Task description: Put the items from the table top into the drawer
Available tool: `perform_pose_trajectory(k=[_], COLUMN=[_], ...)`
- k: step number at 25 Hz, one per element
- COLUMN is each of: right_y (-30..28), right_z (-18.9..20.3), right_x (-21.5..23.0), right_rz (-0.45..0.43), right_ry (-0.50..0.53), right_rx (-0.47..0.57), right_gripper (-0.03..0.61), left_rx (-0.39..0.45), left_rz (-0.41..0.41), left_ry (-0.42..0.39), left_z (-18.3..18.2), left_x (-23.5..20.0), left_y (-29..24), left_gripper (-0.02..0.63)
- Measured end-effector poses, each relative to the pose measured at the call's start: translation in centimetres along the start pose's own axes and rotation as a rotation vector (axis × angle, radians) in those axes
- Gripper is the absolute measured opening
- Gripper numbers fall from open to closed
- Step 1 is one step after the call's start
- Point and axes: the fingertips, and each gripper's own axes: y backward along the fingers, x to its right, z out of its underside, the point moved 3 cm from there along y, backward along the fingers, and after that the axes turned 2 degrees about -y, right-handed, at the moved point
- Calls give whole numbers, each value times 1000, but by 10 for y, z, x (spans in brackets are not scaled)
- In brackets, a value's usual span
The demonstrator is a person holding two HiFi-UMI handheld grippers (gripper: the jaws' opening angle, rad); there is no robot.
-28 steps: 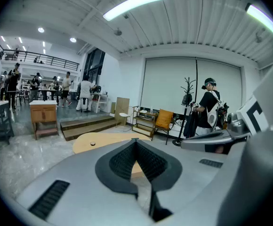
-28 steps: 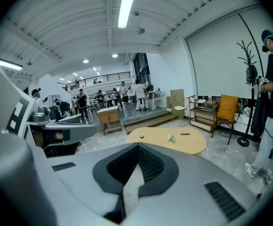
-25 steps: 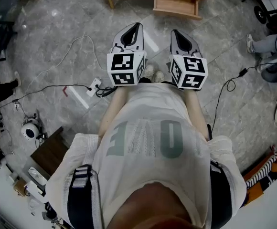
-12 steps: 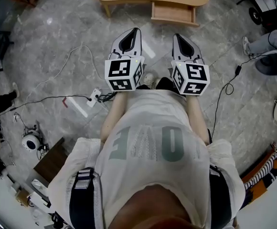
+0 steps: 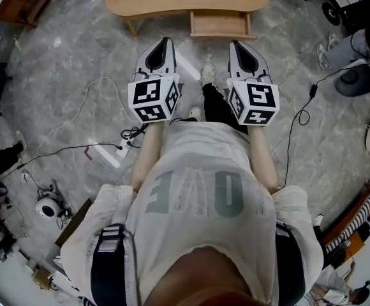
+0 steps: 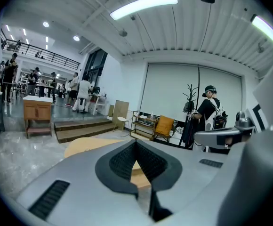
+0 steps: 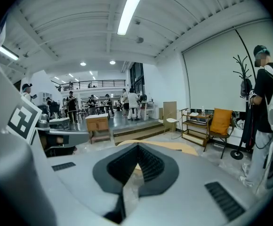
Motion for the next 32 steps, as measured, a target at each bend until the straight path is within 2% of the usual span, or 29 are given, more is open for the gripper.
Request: perform_pose_trajectory(k=[8,17,25,32], right_y=[-94,-215,-279,-306], right_z=[-16,-82,-118,-146], right_x=[56,120,126,119], right_rz=[-33,-93,-177,-148], right_ry=[11,44,99,108], right_rx=[-19,-10,5,78], right_gripper=[5,5,5,5], left_rx=[22,74,88,111], left_rz=[-41,-67,-118,-94], left_ry=[-6,-40,-23,-28], left_z=[-27,-98,-126,-144], left_x=[-24,-40,-64,-79], left_y=[-96,-223,-276,-300], left_gripper=[7,6,6,7])
